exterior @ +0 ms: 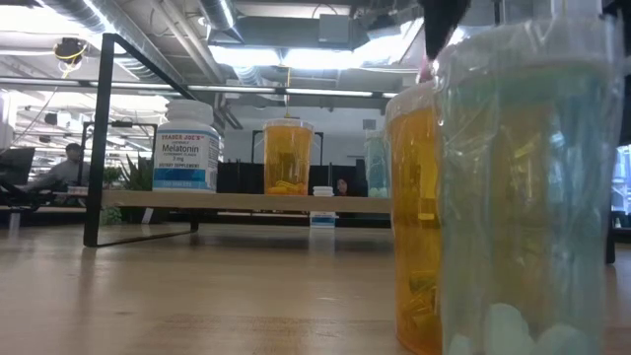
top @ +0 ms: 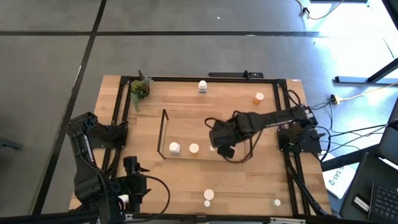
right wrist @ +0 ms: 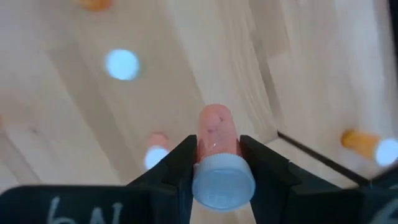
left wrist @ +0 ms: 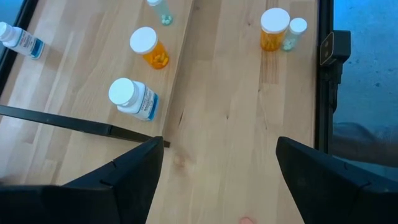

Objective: Pick and place medicine bottles onto shelf by color
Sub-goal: Put the bottom right pink pill bottle on the shelf aligned with the other pink pill bottle

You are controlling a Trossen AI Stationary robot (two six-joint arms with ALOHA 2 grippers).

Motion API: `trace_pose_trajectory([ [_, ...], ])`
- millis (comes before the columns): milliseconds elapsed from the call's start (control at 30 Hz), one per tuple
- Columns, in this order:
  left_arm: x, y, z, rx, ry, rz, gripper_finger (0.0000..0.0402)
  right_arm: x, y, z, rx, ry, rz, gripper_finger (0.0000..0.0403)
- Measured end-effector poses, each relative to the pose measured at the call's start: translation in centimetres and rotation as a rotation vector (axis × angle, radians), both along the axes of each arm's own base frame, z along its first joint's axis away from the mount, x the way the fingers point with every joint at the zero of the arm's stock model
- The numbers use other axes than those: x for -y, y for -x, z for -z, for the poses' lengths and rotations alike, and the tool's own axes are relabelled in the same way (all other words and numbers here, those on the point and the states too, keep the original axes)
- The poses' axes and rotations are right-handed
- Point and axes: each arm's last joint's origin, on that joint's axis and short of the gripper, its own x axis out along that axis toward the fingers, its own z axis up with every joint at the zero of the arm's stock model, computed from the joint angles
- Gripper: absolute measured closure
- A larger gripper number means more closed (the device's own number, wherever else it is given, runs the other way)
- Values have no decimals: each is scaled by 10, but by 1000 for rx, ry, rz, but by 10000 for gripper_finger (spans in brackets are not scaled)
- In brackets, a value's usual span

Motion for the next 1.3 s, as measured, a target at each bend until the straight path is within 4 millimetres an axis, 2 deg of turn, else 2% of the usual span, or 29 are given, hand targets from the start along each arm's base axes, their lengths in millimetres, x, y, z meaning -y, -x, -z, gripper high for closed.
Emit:
trace_pose_trajectory([
  [200,0,0,0,0,0,-1,95,32,-3,28,-100,-122,102,286],
  [367,0,0,0,1,0,-1,95,43,-3,48,-156,-153,89,286],
  [800,-2,-3,0,0,0,-11,95,44,0,93,-202,-218,79,286],
  [1000,-2,-3,0,0,0,-11,95,42,2,101,-210,-244,112,286],
  [1300,-2,-3,0,0,0,-10,95,41,0,102,-191,-274,128,286],
])
